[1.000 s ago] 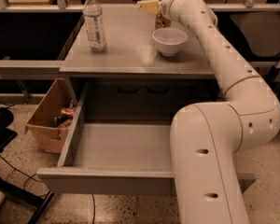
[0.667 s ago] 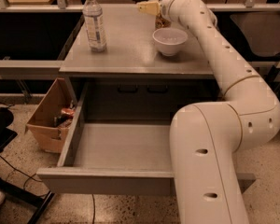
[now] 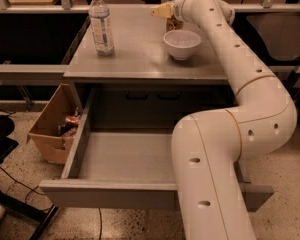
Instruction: Place orange can into top drawer
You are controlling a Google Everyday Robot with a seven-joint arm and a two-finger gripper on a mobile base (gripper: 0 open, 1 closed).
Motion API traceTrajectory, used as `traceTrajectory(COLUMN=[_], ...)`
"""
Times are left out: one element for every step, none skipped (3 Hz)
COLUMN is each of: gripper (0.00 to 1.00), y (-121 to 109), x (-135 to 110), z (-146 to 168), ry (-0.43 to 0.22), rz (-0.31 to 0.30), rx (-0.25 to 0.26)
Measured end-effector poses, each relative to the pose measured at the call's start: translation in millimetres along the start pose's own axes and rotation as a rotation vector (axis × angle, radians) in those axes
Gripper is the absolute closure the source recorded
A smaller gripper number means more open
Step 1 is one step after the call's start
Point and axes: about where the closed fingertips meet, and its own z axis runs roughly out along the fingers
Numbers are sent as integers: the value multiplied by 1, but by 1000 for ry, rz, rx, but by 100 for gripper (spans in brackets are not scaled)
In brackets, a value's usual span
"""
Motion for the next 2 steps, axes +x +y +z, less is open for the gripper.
traceTrajectory(gripper=[19,42], y=[-6,-7], x=[9,10], z=[2,2], ry=[35,40], rz=[-1,-1], rx=[19,21])
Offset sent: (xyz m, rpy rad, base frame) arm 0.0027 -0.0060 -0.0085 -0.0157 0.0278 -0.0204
